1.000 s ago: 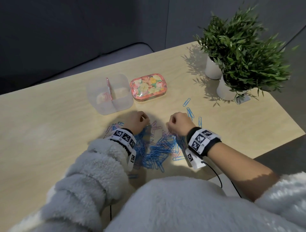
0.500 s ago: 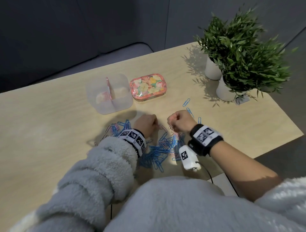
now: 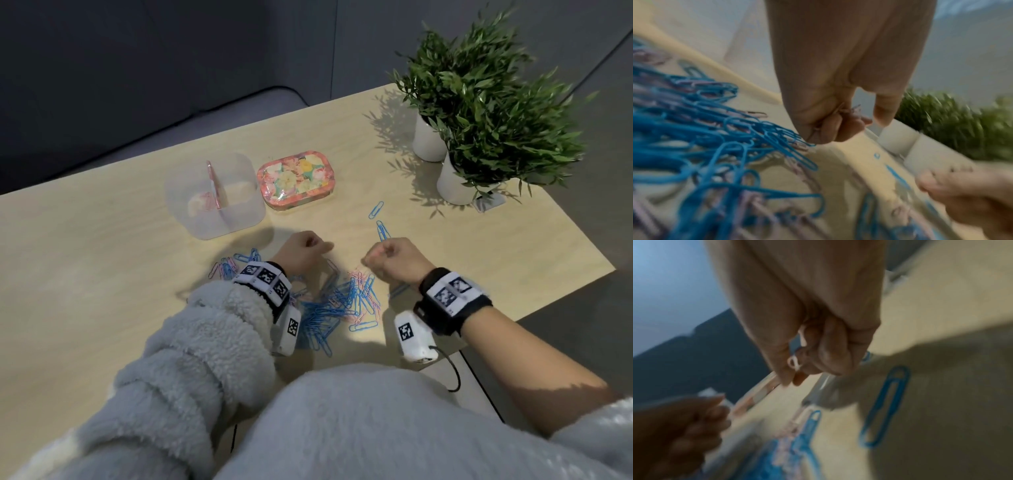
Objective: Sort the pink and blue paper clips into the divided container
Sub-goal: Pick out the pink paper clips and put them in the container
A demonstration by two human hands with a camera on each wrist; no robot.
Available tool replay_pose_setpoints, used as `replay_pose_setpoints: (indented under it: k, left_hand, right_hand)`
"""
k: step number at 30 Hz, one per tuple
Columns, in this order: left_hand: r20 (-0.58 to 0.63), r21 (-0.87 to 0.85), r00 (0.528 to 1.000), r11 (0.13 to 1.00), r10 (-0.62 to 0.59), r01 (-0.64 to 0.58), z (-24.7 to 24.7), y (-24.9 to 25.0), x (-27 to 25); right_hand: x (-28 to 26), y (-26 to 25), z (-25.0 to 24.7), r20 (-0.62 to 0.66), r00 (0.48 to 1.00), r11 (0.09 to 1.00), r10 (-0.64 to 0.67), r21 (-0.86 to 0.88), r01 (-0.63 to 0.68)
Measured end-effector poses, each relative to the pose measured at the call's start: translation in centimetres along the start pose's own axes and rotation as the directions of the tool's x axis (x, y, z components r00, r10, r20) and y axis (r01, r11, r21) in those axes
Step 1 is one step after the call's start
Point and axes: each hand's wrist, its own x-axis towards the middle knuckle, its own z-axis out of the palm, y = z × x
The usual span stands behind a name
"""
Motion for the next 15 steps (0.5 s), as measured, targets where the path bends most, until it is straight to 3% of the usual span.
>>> replay_pose_setpoints:
  k: [1,2,4,7,10,13,15]
  left_hand:
    - [-0.004,0.168,0.998,0.984,0.069,-0.067,0.2,-0.2,-0.1]
    - [0.007,0.320,0.993,0.940,0.121,-0.117,0.4,-0.3,-0.2]
    - [0.066,0.539,0.977,0.817,0.204,-0.207,0.7,-0.4,-0.4]
    - [0.156,0.684,0.953,0.668,0.260,-0.294,0.8,-0.4,-0.3]
    - [0.169,0.733,0.955,0.616,0.245,-0.288,0.9,-0.6,-0.1]
    - [0.130,0.703,0.968,0.668,0.215,-0.243,0.6,-0.9,-0.6]
    - [0.058,0.578,0.974,0.788,0.219,-0.212,-0.4,-1.0,-1.2]
  right_hand:
    - [-0.4,-0.1,0.4,0.005,0.993,0.957,-0.118,-0.265,0.115]
    - [-0.6,-0.2,0.7,0.056,0.980,0.845,-0.189,-0.499,0.191]
    - [-1.1,-0.7,0.9,0.119,0.962,0.649,-0.247,-0.717,0.255]
    - [-1.3,-1.1,1.0,0.129,0.945,0.556,-0.302,-0.781,0.284]
    - [-1.1,-1.6,1.6,0.196,0.929,0.466,-0.315,-0.820,0.331]
    - [-0.7,-1.6,1.8,0.233,0.926,0.468,-0.297,-0.810,0.354]
    - [-0.2,-1.5,1.7,0.240,0.932,0.529,-0.272,-0.771,0.353]
